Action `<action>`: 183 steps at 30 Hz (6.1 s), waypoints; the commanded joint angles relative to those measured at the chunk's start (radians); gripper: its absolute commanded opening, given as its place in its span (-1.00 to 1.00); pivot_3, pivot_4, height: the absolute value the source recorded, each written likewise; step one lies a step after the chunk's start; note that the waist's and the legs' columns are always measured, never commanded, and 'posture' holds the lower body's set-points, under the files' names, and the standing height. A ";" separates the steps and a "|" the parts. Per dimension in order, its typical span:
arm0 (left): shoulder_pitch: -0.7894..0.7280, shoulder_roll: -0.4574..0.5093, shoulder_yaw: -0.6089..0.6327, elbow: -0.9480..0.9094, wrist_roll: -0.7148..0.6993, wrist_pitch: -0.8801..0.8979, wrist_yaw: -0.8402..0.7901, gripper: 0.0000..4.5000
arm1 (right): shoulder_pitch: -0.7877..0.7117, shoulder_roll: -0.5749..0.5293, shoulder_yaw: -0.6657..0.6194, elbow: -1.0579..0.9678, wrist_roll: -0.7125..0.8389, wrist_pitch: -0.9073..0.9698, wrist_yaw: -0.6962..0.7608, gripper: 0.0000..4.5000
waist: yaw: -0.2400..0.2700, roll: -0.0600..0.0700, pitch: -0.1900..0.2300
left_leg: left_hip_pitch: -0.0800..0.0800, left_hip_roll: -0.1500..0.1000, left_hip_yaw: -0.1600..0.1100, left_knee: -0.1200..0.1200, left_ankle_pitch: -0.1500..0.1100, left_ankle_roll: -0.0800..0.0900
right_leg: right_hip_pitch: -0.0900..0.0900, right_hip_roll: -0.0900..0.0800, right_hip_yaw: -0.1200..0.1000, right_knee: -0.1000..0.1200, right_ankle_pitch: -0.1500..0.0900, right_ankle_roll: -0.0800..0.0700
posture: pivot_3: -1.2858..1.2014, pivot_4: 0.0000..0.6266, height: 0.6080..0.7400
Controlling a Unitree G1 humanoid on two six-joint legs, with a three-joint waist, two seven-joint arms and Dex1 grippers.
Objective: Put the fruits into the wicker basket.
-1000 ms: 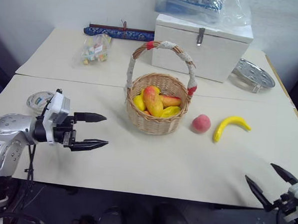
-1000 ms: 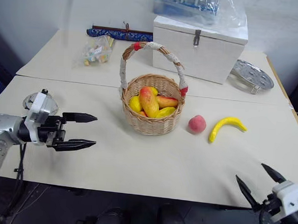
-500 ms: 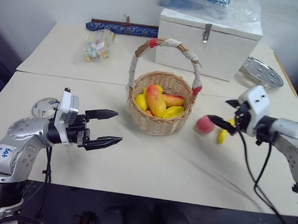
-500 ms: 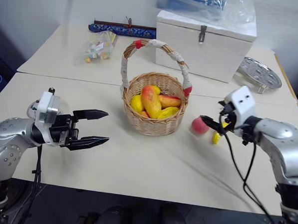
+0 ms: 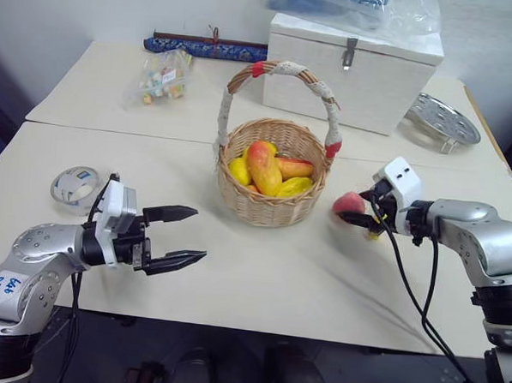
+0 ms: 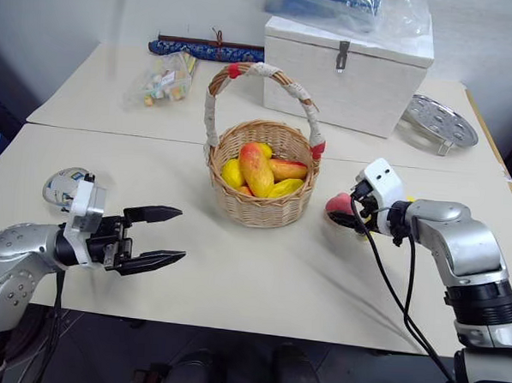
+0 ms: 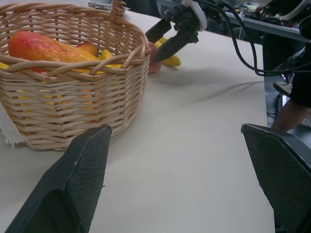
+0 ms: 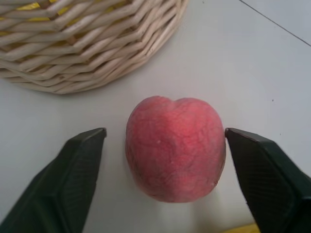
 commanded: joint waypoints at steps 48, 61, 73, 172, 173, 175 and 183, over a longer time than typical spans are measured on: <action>-0.210 -0.031 -0.085 0.199 0.007 -0.069 -0.147 1.00 | 1.135 0.407 -0.745 -0.456 -0.048 -0.787 0.057 0.98 | 0.016 0.000 0.001 | 0.015 -0.001 -0.004 -0.009 -0.001 -0.001 | 0.021 0.004 0.000 -0.015 0.001 0.001 | 0.03 -0.52 1.00; -0.230 -0.059 -0.121 0.222 0.055 -0.119 -0.173 1.00 | 0.958 0.405 -0.622 -0.597 0.106 -0.454 -0.294 0.98 | -0.002 0.001 0.001 | 0.031 0.000 0.005 -0.020 0.000 -0.004 | 0.028 0.006 0.010 -0.016 0.001 0.000 | 0.03 -0.52 1.00; -0.199 -0.089 -0.108 0.107 0.032 -0.063 -0.068 1.00 | 0.353 0.300 -0.448 -0.420 0.091 0.182 -0.702 0.98 | 0.006 0.000 0.001 | 0.022 0.000 0.007 -0.019 0.001 -0.003 | 0.015 0.005 0.013 -0.014 0.002 0.001 | 0.03 -0.52 1.00; -0.273 -0.126 -0.071 0.127 -0.098 0.036 0.040 1.00 | 0.270 0.135 -0.753 -0.529 0.238 -0.096 -0.201 -0.92 | 0.001 -0.002 0.004 | 0.011 0.000 0.005 -0.017 0.005 -0.001 | 0.008 0.006 0.013 -0.018 0.011 0.003 | 0.03 -0.52 1.00; -0.289 -0.126 -0.086 0.145 -0.085 0.027 0.019 1.00 | 0.304 0.129 -0.788 -0.535 0.227 -0.095 -0.215 -0.92 | 0.003 -0.002 0.004 | 0.011 0.000 0.005 -0.017 0.005 -0.001 | 0.008 0.006 0.013 -0.018 0.011 0.003 | 0.03 -0.52 1.00; -0.314 -0.126 -0.111 0.170 -0.072 0.018 -0.021 1.00 | 0.364 0.124 -0.840 -0.523 0.200 -0.101 -0.243 -0.92 | 0.005 -0.002 0.003 | 0.011 0.000 0.006 -0.017 0.005 -0.001 | 0.008 0.006 0.014 -0.019 0.011 0.003 | 0.03 -0.52 1.00; -0.364 -0.114 -0.183 0.230 -0.026 0.004 -0.147 1.00 | 0.475 0.097 -0.791 -0.257 0.062 -0.238 -0.238 -0.59 | 0.002 -0.002 0.003 | 0.012 -0.001 0.010 -0.017 0.005 0.000 | 0.008 0.007 0.018 -0.019 0.011 0.003 | 0.03 -0.52 1.00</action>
